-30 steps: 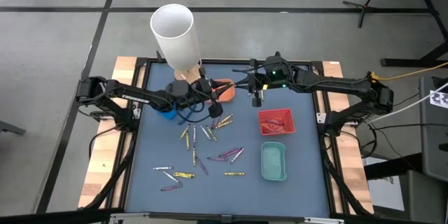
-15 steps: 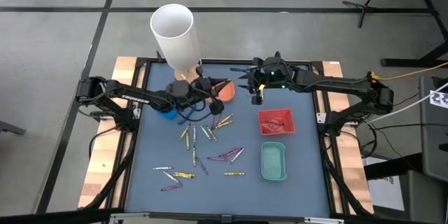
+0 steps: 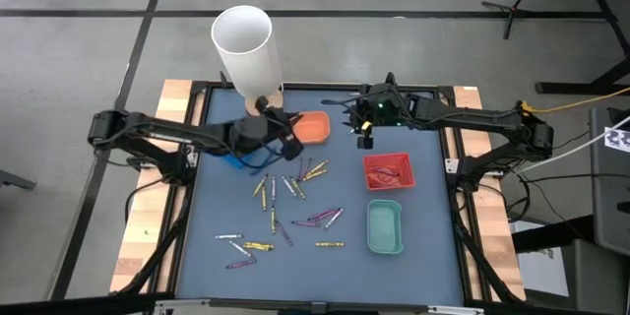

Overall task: Sort crayons
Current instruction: Put the green crayon into the dark blue bin

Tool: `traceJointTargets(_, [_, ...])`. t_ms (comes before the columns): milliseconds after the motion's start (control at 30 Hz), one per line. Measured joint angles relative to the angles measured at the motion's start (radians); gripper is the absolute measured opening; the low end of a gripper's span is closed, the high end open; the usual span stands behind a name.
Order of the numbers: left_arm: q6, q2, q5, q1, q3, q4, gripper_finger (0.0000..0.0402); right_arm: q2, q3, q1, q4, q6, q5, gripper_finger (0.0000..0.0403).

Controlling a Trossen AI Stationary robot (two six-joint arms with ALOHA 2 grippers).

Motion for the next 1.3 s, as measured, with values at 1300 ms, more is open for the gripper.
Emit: traceJointTargets(1300, [-0.63,-0.115,0.164,-0.024,0.0,-1.102,0.0014,0.003,0.0,-0.1,-0.06,-0.107,-0.01,0.0142])
